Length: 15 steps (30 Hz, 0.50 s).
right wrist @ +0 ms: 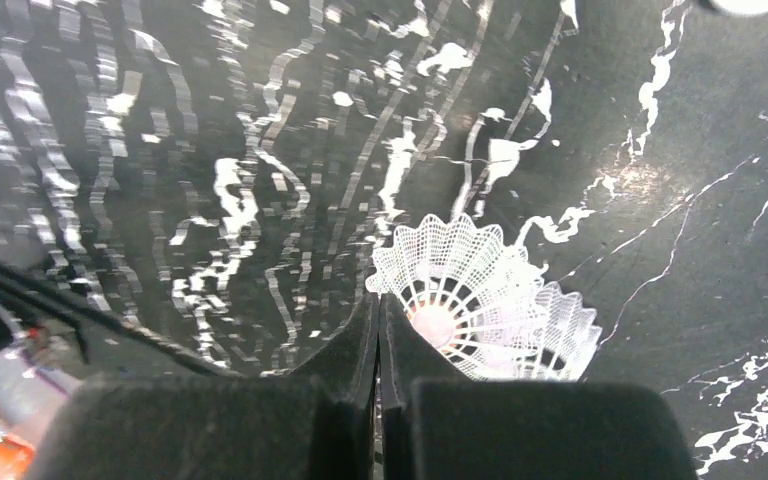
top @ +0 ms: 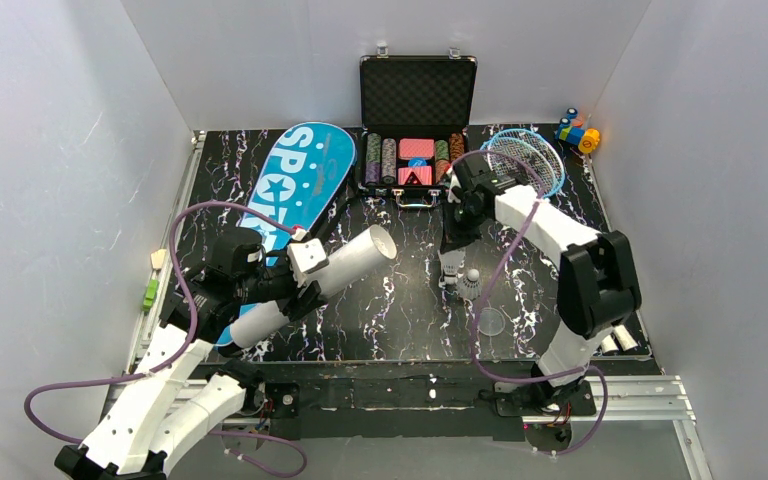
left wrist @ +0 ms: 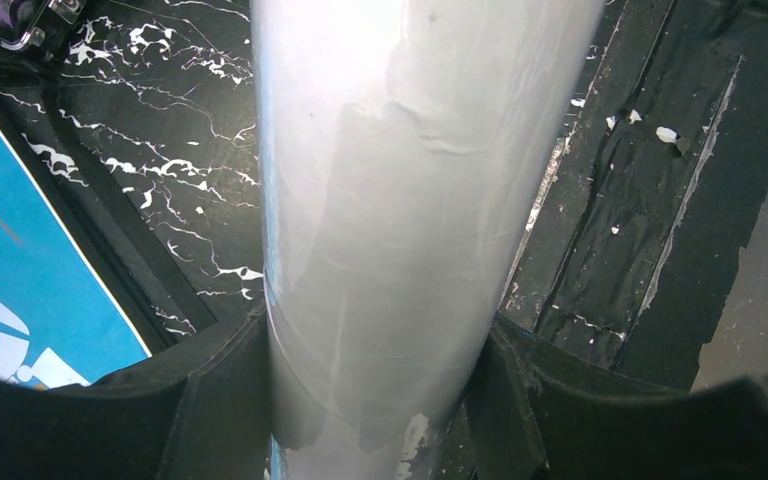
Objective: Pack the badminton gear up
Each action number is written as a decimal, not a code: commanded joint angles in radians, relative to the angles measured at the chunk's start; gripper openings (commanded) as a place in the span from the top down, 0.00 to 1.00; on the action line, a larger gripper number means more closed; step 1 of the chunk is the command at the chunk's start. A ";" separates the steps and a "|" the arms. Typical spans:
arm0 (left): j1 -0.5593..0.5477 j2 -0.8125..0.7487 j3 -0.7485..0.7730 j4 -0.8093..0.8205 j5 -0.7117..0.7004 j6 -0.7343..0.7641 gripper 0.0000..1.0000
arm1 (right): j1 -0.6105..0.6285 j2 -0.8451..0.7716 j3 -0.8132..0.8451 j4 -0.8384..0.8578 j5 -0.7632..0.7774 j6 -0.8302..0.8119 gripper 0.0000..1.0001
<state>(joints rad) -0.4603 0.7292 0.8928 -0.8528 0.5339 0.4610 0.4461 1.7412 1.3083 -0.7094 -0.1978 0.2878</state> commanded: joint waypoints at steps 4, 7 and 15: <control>0.003 -0.020 -0.016 0.073 0.026 -0.033 0.72 | -0.002 -0.316 0.151 -0.011 -0.120 0.147 0.99; 0.003 -0.009 -0.028 0.090 0.039 -0.057 0.72 | 0.001 -0.442 0.152 0.068 -0.172 0.231 0.99; 0.003 0.000 -0.047 0.124 0.053 -0.057 0.72 | 0.084 -0.640 0.144 0.269 -0.165 0.416 0.99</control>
<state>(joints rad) -0.4603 0.7338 0.8425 -0.7822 0.5591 0.4152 0.4759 1.1244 1.4345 -0.5652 -0.3508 0.5831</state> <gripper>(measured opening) 0.558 0.022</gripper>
